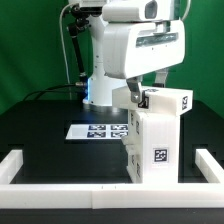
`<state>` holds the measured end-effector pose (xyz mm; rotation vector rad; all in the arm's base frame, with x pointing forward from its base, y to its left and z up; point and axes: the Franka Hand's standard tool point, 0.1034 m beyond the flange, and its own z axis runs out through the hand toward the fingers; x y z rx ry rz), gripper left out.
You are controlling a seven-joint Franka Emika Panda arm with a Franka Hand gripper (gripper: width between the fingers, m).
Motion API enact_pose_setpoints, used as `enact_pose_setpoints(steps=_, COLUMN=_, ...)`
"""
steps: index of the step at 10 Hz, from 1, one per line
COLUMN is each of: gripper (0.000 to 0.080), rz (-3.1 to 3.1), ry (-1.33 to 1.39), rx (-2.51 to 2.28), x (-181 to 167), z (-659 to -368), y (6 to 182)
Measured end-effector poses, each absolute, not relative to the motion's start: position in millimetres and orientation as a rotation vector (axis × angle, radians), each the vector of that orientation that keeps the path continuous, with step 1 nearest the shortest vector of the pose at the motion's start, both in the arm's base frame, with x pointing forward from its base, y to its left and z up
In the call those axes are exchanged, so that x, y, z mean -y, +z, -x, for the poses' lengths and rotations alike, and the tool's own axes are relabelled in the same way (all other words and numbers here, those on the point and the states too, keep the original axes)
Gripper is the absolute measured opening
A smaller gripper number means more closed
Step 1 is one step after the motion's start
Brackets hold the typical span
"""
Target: Assemble cabinet
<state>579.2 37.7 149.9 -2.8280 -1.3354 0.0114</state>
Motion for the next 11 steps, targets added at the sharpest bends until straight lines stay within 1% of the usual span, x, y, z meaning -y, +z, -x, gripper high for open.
enact_pose_setpoints(steps=6, gripper=0.0560, rz=3.045, ry=0.045, rx=0.699, x=-41.7, z=-577.3, y=151.4)
enact_pose_setpoints(steps=11, gripper=0.0560, rz=3.094, ry=0.047, rx=0.419, x=-41.1, z=-577.0, y=150.8)
